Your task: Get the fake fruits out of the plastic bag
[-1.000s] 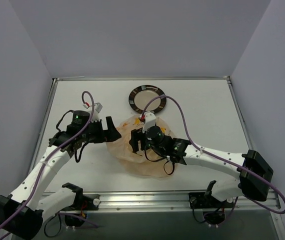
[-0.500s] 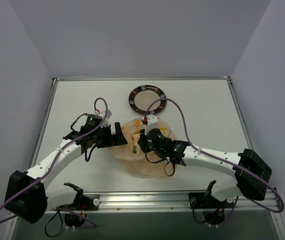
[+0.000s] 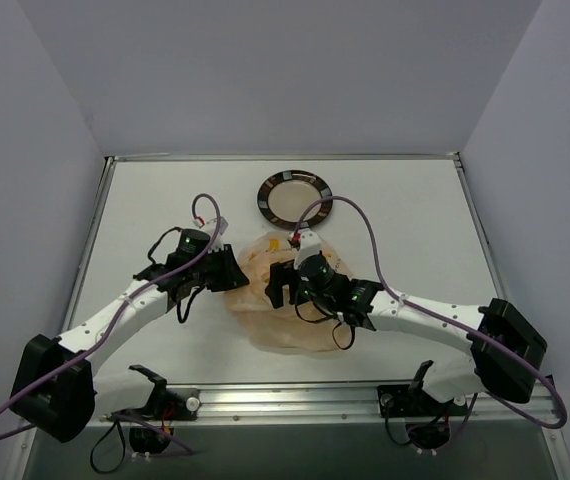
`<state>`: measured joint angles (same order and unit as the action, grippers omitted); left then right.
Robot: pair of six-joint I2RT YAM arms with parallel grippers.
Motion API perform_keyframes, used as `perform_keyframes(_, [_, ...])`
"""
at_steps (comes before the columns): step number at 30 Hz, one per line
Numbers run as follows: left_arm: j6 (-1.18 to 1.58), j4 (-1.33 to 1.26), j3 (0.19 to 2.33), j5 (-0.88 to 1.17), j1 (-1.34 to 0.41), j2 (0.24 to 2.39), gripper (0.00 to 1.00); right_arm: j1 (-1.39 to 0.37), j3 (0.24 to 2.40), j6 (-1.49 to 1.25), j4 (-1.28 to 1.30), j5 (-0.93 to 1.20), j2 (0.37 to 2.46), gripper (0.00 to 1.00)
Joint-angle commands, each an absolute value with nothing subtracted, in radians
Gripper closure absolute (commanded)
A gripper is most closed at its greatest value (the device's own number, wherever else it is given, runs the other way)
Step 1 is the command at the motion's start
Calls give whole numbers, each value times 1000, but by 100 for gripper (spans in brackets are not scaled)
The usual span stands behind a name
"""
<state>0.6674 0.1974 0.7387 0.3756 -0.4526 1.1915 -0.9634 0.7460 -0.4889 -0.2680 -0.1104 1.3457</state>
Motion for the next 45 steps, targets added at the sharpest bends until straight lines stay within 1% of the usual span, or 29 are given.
perform_keyframes(1, [673,161,736,357,-456,1155,87,-968,779,-485,-316,-78,1399,24])
perform_keyframes(3, [672,158,730,353,-457,1151,91,-968,805,-477,-321,-90,1437,29])
perform_keyframes(4, [673,155,727,345,-457,1150,93,-969,817,-473,-321,-92,1451,38])
perform_keyframes(6, [692,141,724,342,-454,1157,98,-969,853,-462,-315,-103,1489,51])
perform_keyframes(7, [715,103,719,338,-453,1160,98,-969,860,-463,-310,-121,1493,78])
perform_keyframes(8, [729,80,722,331,-451,1166,98,-968,865,-463,-310,-149,1490,88])
perform_keyframes(10, [765,17,729,310,-453,1190,98,-959,870,-460,-308,-224,1457,100])
perform_keyframes(12, [794,-55,752,296,-453,1218,97,-930,879,-457,-293,-264,1395,100])
perform_keyframes(15, [813,-81,808,291,-453,1229,98,-876,890,-434,-259,-293,1283,100])
perform_keyframes(17, [810,-74,824,258,-454,1207,98,-862,893,-423,-235,-356,1220,100])
perform_keyframes(19, [798,-36,807,218,-456,1148,98,-851,874,-426,-200,-412,1120,100])
perform_keyframes(23, [793,44,714,130,-454,1026,98,-848,740,-508,-114,-471,971,100])
perform_keyframes(25, [796,44,652,133,-454,976,98,-850,689,-544,-110,-436,920,100])
perform_keyframes(26, [796,41,640,144,-454,968,98,-851,674,-555,-115,-369,922,99])
perform_keyframes(27, [799,31,626,159,-456,965,98,-856,666,-561,-126,-332,949,96])
perform_keyframes(28, [804,26,602,190,-456,968,98,-886,670,-555,-144,-299,971,89])
perform_keyframes(29, [805,23,592,199,-456,971,98,-908,679,-546,-181,-278,997,86])
perform_keyframes(31, [807,23,565,207,-457,976,98,-957,732,-522,-212,-261,1089,81])
perform_keyframes(32, [808,25,554,206,-457,973,98,-988,751,-514,-247,-250,1126,79])
perform_keyframes(33, [813,18,543,204,-459,960,98,-994,788,-506,-265,-206,1200,75])
perform_keyframes(35, [819,17,505,193,-460,943,98,-1011,816,-497,-317,-180,1274,70])
perform_keyframes(36, [824,17,496,189,-460,928,98,-1015,830,-495,-322,-178,1352,66])
perform_keyframes(37, [825,3,488,183,-460,924,98,-1020,859,-497,-325,-179,1388,57])
perform_keyframes(39, [825,-28,468,179,-462,913,98,-1035,882,-499,-330,-179,1480,49])
perform_keyframes(40, [828,-32,463,183,-462,913,98,-1042,893,-499,-339,-178,1500,42])
perform_keyframes(42, [825,-37,456,181,-460,916,98,-1057,897,-497,-362,-164,1538,35])
perform_keyframes(43, [824,-41,453,183,-462,919,98,-1061,900,-499,-365,-163,1546,29])
perform_keyframes(45, [822,-58,443,186,-463,930,98,-1066,904,-506,-371,-163,1568,24])
